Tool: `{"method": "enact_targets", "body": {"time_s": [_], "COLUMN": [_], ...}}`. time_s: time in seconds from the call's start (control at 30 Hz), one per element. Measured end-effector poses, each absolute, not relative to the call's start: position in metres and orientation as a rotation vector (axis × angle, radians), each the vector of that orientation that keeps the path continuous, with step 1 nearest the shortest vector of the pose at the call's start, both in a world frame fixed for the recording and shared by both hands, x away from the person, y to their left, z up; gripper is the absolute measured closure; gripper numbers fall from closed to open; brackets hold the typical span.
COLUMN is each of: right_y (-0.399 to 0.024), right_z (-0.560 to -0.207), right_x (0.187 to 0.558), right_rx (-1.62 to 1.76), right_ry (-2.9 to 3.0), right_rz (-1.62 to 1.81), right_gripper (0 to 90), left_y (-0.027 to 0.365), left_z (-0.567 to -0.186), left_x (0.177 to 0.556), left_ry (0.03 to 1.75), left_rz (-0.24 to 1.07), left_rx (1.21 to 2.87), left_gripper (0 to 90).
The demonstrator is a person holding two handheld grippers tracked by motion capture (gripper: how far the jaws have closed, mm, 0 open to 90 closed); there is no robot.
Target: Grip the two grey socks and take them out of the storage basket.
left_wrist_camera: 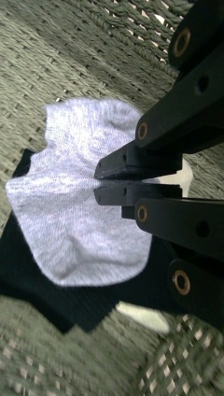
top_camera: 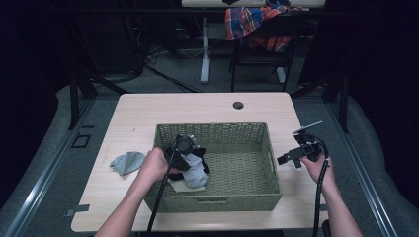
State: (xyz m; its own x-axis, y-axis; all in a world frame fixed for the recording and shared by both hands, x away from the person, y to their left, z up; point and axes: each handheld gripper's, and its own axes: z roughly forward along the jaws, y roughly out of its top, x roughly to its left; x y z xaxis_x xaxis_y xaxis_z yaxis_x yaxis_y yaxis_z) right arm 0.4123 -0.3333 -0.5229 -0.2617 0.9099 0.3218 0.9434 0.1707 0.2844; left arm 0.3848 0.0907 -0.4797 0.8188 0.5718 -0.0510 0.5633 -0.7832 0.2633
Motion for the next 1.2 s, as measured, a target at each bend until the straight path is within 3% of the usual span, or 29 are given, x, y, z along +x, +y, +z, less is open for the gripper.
{"method": "enact_targets", "body": {"time_s": [0.53,1.2], "right_y": [-0.335,-0.334], "right_z": [-0.523,-0.522], "right_x": [0.413,0.412], "right_rx": [-1.845,-1.841], "right_ry": [-2.343,-2.345], "right_rz": [-0.658,-0.661], "right_gripper": [9.8,9.8], "left_y": [0.118,0.120], "left_z": [-0.445,-0.404], "left_x": [0.388,0.413], "left_ry": [0.944,0.957], "left_rz": [0.119,0.205], "left_rx": [2.616,2.596], "left_gripper": [86.2,86.4]}}
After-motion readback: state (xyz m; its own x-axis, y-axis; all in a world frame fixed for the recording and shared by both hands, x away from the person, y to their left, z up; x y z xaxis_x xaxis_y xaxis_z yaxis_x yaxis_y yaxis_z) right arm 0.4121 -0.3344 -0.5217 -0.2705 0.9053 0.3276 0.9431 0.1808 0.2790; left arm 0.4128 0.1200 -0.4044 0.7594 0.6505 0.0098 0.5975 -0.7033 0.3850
